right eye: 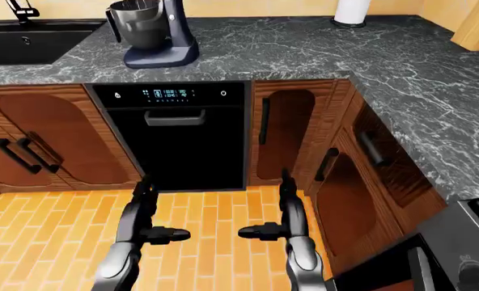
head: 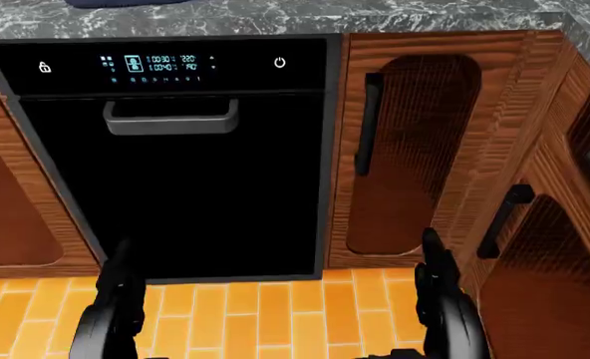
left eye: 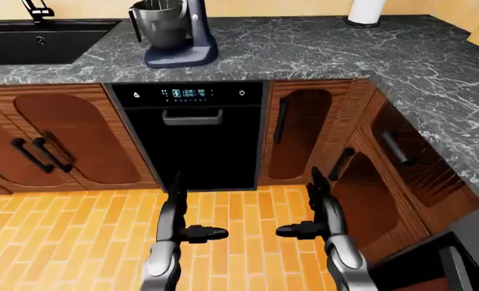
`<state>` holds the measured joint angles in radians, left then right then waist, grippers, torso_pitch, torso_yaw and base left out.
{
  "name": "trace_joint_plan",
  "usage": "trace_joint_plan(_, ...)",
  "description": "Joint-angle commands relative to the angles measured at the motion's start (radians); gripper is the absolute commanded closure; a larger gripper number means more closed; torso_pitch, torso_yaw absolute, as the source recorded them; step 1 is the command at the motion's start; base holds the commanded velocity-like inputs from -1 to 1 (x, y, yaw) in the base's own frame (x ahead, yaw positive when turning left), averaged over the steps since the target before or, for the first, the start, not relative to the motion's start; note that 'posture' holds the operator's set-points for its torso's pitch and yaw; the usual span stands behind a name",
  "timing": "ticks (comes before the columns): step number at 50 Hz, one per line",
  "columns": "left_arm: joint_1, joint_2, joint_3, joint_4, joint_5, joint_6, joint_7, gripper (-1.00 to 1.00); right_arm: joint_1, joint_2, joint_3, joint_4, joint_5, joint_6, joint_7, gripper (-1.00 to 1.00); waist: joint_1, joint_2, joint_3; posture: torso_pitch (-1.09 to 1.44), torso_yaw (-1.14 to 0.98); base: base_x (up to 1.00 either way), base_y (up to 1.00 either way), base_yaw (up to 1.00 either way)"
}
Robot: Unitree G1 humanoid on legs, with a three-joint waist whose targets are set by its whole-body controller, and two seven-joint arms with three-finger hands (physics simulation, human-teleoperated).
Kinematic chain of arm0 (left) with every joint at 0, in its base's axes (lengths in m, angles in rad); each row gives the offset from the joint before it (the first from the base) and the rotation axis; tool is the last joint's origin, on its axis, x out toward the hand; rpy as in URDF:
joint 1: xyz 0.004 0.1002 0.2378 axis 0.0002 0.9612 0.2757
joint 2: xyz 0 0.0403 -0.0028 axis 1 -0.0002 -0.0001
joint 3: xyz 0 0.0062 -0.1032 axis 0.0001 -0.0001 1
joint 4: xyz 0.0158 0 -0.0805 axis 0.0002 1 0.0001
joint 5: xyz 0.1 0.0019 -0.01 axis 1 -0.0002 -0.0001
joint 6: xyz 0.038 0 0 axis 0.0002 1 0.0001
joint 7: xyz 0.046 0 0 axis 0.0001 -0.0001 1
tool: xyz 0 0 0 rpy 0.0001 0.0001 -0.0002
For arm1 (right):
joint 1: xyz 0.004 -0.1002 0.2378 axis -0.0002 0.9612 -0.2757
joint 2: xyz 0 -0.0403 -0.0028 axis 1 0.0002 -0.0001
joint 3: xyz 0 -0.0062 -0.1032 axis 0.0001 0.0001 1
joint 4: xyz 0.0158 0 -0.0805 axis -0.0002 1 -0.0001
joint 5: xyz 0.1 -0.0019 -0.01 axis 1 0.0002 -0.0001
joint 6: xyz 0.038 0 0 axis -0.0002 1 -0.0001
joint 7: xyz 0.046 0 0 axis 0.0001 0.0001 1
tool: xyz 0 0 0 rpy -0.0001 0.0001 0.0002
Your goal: Open the stand mixer head.
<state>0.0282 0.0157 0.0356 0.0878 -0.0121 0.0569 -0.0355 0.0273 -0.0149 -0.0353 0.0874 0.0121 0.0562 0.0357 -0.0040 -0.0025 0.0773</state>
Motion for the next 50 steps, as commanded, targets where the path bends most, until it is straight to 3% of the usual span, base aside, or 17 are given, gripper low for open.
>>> trace_joint_plan(1, -0.030, 0.003, 0.002, -0.081, -0.006, -0.060, -0.002, -1.00, -0.028, -0.003, -0.002, -0.082, 0.001, -0.063, -0.004, -1.00, -0.002, -0.008, -0.001, 0.00, 0.00, 0.00, 0.00, 0.00)
trace_joint_plan(3, -0.031, 0.003, 0.001, -0.081, -0.005, -0.060, -0.002, -1.00, -0.027, -0.003, -0.002, -0.080, 0.000, -0.066, -0.004, -1.00, 0.007, -0.001, -0.062, 0.00, 0.00, 0.00, 0.00, 0.00)
trace_joint_plan(4, -0.030, 0.002, 0.001, -0.082, -0.006, -0.060, -0.002, -1.00, -0.027, -0.003, -0.002, -0.083, 0.001, -0.064, -0.005, -1.00, 0.007, -0.001, -0.052, 0.00, 0.00, 0.00, 0.00, 0.00)
trace_joint_plan(5, -0.030, 0.002, 0.001, -0.081, -0.006, -0.060, -0.002, -1.00, -0.026, -0.003, -0.001, -0.085, 0.000, -0.063, -0.004, -1.00, 0.006, -0.006, -0.017, 0.00, 0.00, 0.00, 0.00, 0.00)
trace_joint_plan(7, -0.030, 0.002, 0.001, -0.081, -0.008, -0.059, -0.003, -1.00, -0.026, -0.003, -0.001, -0.081, -0.001, -0.066, -0.005, -1.00, 0.007, -0.008, -0.069, 0.00, 0.00, 0.00, 0.00, 0.00)
trace_joint_plan(8, -0.030, 0.002, 0.002, -0.082, -0.009, -0.058, -0.003, -1.00, -0.025, -0.003, -0.001, -0.080, -0.001, -0.067, -0.004, -1.00, 0.008, -0.008, -0.074, 0.00, 0.00, 0.00, 0.00, 0.00)
trace_joint_plan(18, -0.024, 0.001, -0.003, -0.105, -0.001, -0.084, 0.000, -1.00, -0.023, -0.002, -0.002, -0.103, 0.010, -0.050, 0.001, -1.00, 0.008, -0.004, -0.084, 0.00, 0.00, 0.00, 0.00, 0.00)
trace_joint_plan(25, 0.011, -0.010, -0.016, -0.272, -0.011, -0.193, -0.003, -1.00, -0.011, 0.001, -0.001, -0.220, 0.038, -0.206, 0.019, -1.00, 0.007, -0.005, -0.091, 0.00, 0.00, 0.00, 0.00, 0.00)
trace_joint_plan(30, 0.043, -0.011, -0.029, -0.422, -0.019, -0.249, -0.018, -1.00, 0.012, 0.004, 0.004, -0.329, 0.086, -0.211, 0.051, -1.00, 0.006, -0.005, -0.090, 0.00, 0.00, 0.00, 0.00, 0.00)
trace_joint_plan(37, 0.055, -0.015, -0.035, -0.472, -0.050, -0.260, -0.029, -1.00, 0.050, 0.008, 0.022, -0.430, 0.131, -0.277, 0.107, -1.00, 0.007, -0.004, -0.084, 0.00, 0.00, 0.00, 0.00, 0.00)
trace_joint_plan(41, 0.053, -0.012, -0.031, -0.528, -0.050, -0.240, -0.027, -1.00, 0.072, 0.006, 0.031, -0.545, 0.168, -0.227, 0.121, -1.00, 0.006, -0.003, -0.078, 0.00, 0.00, 0.00, 0.00, 0.00)
trace_joint_plan(50, 0.037, -0.007, -0.024, -0.862, -0.083, -0.010, -0.009, -1.00, 0.076, -0.003, 0.013, -0.919, 0.259, 0.016, 0.099, -1.00, 0.006, -0.005, -0.075, 0.00, 0.00, 0.00, 0.00, 0.00)
